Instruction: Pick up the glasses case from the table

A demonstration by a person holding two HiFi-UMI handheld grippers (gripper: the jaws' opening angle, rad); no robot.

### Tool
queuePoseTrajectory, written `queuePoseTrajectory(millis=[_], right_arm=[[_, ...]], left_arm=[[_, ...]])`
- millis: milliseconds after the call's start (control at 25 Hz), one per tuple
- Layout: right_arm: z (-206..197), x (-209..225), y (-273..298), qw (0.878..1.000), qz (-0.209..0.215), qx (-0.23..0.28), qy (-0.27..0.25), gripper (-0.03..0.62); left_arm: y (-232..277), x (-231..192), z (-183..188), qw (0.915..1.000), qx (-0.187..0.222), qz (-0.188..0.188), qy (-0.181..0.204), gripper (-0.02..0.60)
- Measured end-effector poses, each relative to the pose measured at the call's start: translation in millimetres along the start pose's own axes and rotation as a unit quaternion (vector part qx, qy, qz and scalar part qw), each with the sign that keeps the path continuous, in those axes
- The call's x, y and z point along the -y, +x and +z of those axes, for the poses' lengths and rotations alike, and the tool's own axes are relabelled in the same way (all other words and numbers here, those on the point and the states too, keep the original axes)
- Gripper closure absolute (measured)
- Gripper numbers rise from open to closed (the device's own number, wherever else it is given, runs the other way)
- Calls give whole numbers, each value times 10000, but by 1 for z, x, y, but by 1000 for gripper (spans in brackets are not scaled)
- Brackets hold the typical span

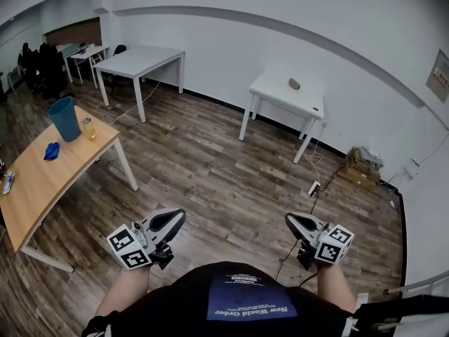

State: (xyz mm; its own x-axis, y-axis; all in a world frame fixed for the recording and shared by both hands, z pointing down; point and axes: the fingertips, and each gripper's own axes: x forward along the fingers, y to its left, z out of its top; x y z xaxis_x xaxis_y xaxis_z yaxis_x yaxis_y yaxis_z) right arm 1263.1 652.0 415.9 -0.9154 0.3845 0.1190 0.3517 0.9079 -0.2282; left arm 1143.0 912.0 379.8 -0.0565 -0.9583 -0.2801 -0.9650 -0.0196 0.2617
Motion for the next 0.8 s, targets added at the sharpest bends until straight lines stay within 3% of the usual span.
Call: queuePoseTrajectory(millis=[360,520,800], right_arm=[[0,-1,77,9980,564,-287,-29,591],[2,27,97,9964,809,-253,38,591],[24,105,133,9898,1389,-317,-25,591]], left_arm=[[-33,-39,9,9988,4,421,259,580],[-17,-56,4,9974,-30,697,173,580],[44,-87,13,9916,54,1233,398,580]])
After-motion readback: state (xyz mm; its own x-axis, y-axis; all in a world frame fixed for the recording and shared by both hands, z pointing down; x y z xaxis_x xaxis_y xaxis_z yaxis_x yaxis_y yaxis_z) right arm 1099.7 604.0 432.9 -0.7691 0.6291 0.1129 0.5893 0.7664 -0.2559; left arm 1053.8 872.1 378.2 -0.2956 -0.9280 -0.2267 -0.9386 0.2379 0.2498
